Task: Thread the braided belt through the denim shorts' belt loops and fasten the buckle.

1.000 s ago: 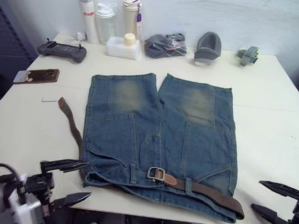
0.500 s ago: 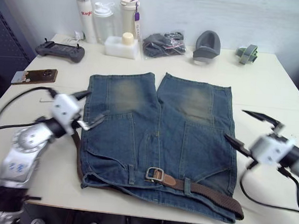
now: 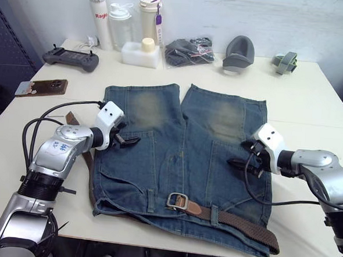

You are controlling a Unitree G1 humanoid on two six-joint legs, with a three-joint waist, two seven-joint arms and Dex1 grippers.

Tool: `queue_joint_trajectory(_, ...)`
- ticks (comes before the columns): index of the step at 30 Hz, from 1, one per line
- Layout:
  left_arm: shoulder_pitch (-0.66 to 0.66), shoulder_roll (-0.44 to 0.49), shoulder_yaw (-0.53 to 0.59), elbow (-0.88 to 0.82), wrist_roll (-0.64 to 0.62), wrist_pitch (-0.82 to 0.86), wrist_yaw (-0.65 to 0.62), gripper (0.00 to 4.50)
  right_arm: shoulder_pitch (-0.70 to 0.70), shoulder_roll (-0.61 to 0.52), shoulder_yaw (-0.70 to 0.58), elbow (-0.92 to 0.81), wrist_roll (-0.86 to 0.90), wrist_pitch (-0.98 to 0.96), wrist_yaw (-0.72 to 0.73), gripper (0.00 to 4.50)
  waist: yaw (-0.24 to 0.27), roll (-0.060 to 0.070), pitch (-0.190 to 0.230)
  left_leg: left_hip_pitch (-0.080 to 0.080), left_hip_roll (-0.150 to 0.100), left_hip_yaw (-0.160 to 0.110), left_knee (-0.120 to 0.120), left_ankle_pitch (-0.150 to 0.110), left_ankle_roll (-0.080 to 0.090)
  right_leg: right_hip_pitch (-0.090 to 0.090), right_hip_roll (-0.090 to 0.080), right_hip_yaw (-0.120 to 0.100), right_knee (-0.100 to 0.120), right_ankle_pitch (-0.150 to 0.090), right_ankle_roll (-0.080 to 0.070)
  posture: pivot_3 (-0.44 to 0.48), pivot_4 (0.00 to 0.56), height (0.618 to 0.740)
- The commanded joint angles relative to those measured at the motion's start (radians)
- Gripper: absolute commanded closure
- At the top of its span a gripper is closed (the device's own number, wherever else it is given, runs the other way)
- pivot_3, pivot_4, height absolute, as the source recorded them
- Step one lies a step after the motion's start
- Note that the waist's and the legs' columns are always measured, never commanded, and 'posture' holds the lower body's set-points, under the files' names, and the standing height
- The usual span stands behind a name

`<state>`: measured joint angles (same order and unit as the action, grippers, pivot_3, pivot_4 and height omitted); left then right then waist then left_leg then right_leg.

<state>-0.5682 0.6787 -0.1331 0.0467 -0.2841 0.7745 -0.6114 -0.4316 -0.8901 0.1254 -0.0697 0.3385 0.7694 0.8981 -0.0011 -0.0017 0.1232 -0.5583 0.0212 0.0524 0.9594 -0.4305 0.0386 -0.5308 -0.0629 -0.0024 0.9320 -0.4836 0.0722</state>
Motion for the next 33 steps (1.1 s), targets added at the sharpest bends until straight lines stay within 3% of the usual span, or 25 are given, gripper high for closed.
queue_joint_trajectory(1,0.063,-0.025,-0.029,-0.029,-0.026,0.105,-0.038,0.86,0.053,-0.007,0.11,0.043,-0.011,0.174,0.037,1.26,0.003,-0.002,-0.01,0.0,0.0,0.0,0.0,-0.001,0.0,0.0,0.0,0.0,0.0,0.0,0.0,0.0,0.15,0.656)
queue_joint_trajectory(3,0.079,-0.033,-0.02,-0.057,-0.036,0.131,-0.037,1.56,0.052,0.022,0.084,0.055,0.025,0.252,0.026,1.96,0.004,-0.004,-0.016,0.001,0.0,-0.002,0.0,-0.002,0.0,0.002,0.0,0.0,-0.001,-0.001,-0.002,0.0,0.15,0.656)
queue_joint_trajectory(5,0.087,-0.036,-0.011,-0.071,-0.033,0.139,-0.033,2.54,0.053,0.034,0.072,0.054,0.039,0.285,0.022,2.91,0.009,-0.006,-0.018,0.007,0.0,-0.003,-0.002,-0.004,0.0,0.009,-0.001,-0.001,-0.004,-0.003,-0.006,0.0,0.15,0.656)
queue_joint_trajectory(7,0.094,-0.041,0.004,-0.083,-0.031,0.142,-0.028,3.37,0.062,0.027,0.072,0.028,0.03,0.272,0.025,3.78,0.012,-0.009,-0.023,0.015,0.0,-0.004,-0.008,-0.006,-0.001,0.018,-0.001,-0.002,-0.012,-0.011,-0.02,0.0,0.15,0.656)
queue_joint_trajectory(9,0.097,-0.052,0.033,-0.104,-0.031,0.126,-0.013,4.13,0.061,0.031,0.031,-0.026,0.049,0.227,0.037,4.46,0.016,-0.012,-0.026,0.015,-0.001,-0.003,-0.013,-0.006,-0.001,0.018,-0.001,-0.002,-0.016,-0.01,-0.018,0.0,0.15,0.656)
queue_joint_trajectory(10,0.093,-0.062,0.054,-0.115,-0.036,0.108,-0.008,4.46,0.056,0.03,0.009,-0.051,0.045,0.162,0.046,4.5,0.018,-0.012,-0.027,0.015,-0.001,-0.003,-0.014,-0.006,-0.001,0.018,-0.001,-0.002,-0.017,-0.009,-0.017,0.0,0.15,0.656)
queue_joint_trajectory(13,0.055,-0.106,0.122,-0.138,-0.056,0.076,0.015,4.49,0.012,0.009,-0.016,-0.057,-0.051,-0.041,0.022,4.5,0.022,-0.007,-0.02,0.014,-0.001,-0.003,-0.015,-0.006,-0.001,0.017,-0.001,-0.002,-0.018,-0.006,-0.012,0.0,0.15,0.656)
queue_joint_trajectory(17,-0.058,-0.134,0.172,-0.069,-0.041,0.142,0.072,4.49,-0.14,-0.025,0.017,0.03,-0.147,-0.114,0.025,4.5,0.013,0.0,0.007,0.011,-0.002,-0.003,-0.014,-0.001,-0.001,0.014,-0.001,-0.001,-0.018,-0.002,-0.005,0.0,0.15,0.656)
queue_joint_trajectory(18,-0.121,-0.14,0.19,-0.014,-0.037,0.145,0.089,4.49,-0.22,-0.017,0.022,0.072,-0.15,-0.1,0.033,4.5,0.012,0.001,0.012,0.01,-0.002,-0.003,-0.015,0.001,-0.001,0.012,-0.002,-0.001,-0.017,0.002,0.003,0.0,0.15,0.656)
queue_joint_trajectory(21,-0.264,-0.152,0.21,0.125,-0.026,0.12,0.104,4.49,-0.385,0.017,0.051,0.192,-0.18,-0.106,0.05,4.5,0.005,0.003,0.021,0.0,-0.004,-0.002,-0.015,0.004,-0.003,0.0,-0.003,0.0,-0.013,0.003,0.005,0.0,0.15,0.656)
queue_joint_trajectory(26,-0.406,-0.175,0.195,0.341,0.036,-0.045,0.132,4.49,-0.491,0.087,0.102,0.395,-0.271,-0.193,0.023,4.5,-0.002,0.002,0.021,-0.004,-0.006,-0.003,-0.021,0.012,-0.01,-0.005,-0.003,-0.002,-0.013,0.003,0.004,0.0,0.15,0.656)
queue_joint_trajectory(30,-0.358,-0.188,0.127,0.31,0.021,-0.005,0.033,4.49,-0.406,0.096,0.164,0.369,-0.285,-0.164,0.101,4.5,-0.003,0.002,0.021,-0.004,-0.008,-0.002,-0.024,0.011,-0.008,-0.006,-0.005,-0.002,-0.013,0.003,0.004,0.0,0.15,0.656)
queue_joint_trajectory(33,-0.258,-0.206,0.072,0.256,0.029,0.0,-0.003,4.49,-0.384,0.137,0.151,0.449,-0.305,-0.21,0.067,4.5,-0.004,0.0,0.02,-0.002,-0.012,-0.002,-0.028,0.01,-0.006,-0.005,-0.009,-0.002,-0.013,0.003,0.004,0.0,0.15,0.656)
